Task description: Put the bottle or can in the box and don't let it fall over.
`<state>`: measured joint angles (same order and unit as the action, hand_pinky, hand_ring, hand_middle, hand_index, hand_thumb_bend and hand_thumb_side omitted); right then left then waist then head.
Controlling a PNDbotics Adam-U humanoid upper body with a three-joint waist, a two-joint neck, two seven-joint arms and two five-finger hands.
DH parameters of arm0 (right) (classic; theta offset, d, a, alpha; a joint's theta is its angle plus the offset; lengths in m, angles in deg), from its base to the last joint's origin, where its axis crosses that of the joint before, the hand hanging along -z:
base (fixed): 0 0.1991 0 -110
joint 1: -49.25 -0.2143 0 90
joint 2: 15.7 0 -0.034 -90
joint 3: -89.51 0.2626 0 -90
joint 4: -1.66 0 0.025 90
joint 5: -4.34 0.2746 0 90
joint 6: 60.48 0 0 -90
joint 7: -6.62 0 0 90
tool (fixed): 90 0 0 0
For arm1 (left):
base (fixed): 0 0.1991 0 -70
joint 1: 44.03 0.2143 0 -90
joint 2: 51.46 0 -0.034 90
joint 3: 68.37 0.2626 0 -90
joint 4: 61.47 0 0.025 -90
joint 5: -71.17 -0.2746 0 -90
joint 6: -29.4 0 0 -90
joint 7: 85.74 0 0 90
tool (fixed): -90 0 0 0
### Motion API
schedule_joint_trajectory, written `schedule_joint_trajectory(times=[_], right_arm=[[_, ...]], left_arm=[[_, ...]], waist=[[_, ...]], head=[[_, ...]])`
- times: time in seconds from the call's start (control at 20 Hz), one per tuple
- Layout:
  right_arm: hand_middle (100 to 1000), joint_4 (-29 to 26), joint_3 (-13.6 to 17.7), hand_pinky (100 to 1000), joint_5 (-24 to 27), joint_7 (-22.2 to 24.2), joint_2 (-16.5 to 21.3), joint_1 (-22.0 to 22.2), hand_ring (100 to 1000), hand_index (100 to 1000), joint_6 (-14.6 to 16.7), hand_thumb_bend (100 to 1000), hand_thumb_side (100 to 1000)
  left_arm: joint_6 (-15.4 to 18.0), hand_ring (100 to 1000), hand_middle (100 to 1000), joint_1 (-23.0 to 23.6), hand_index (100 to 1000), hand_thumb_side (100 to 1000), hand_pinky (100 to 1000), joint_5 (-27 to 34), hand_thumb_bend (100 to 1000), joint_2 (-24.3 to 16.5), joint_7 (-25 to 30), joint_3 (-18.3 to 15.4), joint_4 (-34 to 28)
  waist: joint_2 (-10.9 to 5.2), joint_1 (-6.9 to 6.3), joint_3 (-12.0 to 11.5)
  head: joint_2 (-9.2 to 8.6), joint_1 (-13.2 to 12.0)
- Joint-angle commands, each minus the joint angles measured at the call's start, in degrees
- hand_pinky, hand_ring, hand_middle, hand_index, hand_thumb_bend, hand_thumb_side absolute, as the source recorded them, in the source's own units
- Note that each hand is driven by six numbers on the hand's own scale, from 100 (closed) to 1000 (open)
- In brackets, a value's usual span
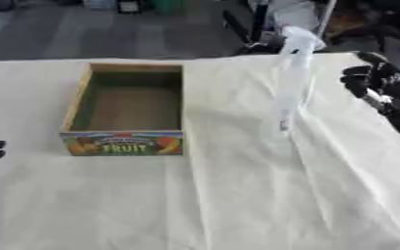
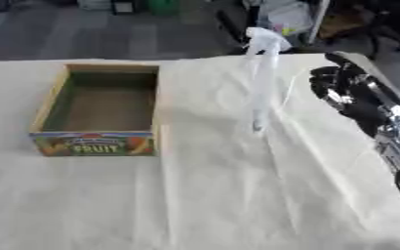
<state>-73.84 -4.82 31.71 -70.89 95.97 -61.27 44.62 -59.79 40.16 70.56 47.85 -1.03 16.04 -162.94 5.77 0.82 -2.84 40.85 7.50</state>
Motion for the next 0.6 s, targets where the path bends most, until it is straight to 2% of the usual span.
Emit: schedule_joint_trajectory(times=[0.05,0.45,0.6], right_arm=[[773,1.8,0.1,898,-1.0,1.0,2.1,-1.8,844,1000,0.4,446,363],[769,5.0,-0.6,898,-1.9,1.8,0.8,-4.8,844,1000,1.0,446,368],[766,5.4,-0.8,897,-2.0,2.1,0.5,-5.6,843,1000,1.1,445,369]], left_arm=[[0.2,679,767,-0.9,843,765,717,0.0,450,-0.8,0.3,0.1,-1.3],[0.2,679,767,-1.0,843,764,717,0.1,450,-0.6,0.6,0.3,-1.3],[0.2,679,767,-1.0,843,764,717,0.2,450,-0.5,0.7,0.4,-1.3]], waist=[[-0.43,-0.12,-0.1],[-0.49,-0.54,-0.6],[-0.57,-0.73,-0.9]], head=[[-0.48,0.3],[-0.04,0.7],[0.64,0.7]])
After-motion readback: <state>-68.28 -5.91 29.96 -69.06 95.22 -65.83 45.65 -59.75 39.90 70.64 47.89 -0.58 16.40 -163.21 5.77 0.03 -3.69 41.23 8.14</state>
